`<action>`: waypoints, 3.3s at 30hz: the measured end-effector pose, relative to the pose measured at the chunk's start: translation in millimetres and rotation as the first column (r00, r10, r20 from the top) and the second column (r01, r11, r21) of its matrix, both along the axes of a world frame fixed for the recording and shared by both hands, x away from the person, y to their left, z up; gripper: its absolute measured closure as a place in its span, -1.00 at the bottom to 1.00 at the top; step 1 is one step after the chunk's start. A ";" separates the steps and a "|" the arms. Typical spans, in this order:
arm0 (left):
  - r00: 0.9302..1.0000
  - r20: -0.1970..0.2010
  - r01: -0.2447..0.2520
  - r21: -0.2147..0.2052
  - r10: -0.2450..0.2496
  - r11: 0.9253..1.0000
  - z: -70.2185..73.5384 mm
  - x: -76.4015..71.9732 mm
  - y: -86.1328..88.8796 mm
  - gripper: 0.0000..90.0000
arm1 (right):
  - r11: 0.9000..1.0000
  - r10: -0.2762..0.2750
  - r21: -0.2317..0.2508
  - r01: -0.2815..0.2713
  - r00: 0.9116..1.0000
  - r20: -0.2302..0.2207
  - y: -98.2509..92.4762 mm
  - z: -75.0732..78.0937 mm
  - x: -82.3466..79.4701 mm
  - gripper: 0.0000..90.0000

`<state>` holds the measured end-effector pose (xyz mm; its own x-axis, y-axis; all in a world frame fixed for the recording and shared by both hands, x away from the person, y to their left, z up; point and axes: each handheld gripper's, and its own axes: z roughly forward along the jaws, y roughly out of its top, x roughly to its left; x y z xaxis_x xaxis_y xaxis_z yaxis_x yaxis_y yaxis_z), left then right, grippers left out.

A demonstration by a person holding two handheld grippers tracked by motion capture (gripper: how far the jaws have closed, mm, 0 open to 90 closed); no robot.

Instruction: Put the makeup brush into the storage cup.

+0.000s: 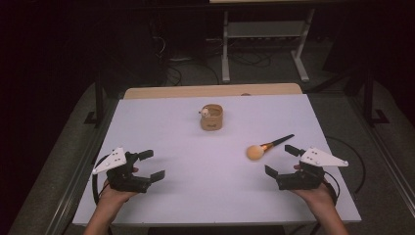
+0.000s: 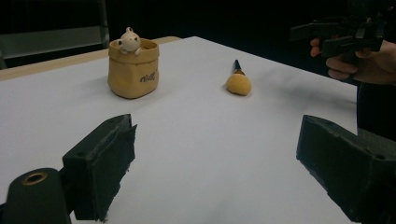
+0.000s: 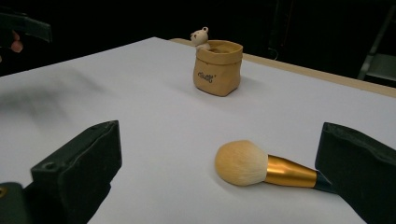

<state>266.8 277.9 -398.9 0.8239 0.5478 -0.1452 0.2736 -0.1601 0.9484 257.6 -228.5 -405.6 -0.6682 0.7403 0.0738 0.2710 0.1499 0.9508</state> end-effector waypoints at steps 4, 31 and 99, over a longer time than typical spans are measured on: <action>1.000 -0.004 0.001 -0.002 -0.001 1.000 -1.1 -0.5 -0.1 -0.75 | 1.000 0.003 0.004 -0.003 1.000 -0.007 0.8 0.0 0.3 -1.00; 1.000 -0.009 0.005 -0.013 -0.005 1.000 -2.5 0.2 0.2 -0.75 | 1.000 0.021 -0.004 -0.021 1.000 0.013 8.1 6.8 10.9 -1.00; 0.999 -0.017 0.027 -0.009 -0.027 1.000 -2.1 -1.9 -3.5 -0.74 | 0.999 -0.008 0.040 0.006 0.999 0.046 14.6 25.4 70.5 -1.00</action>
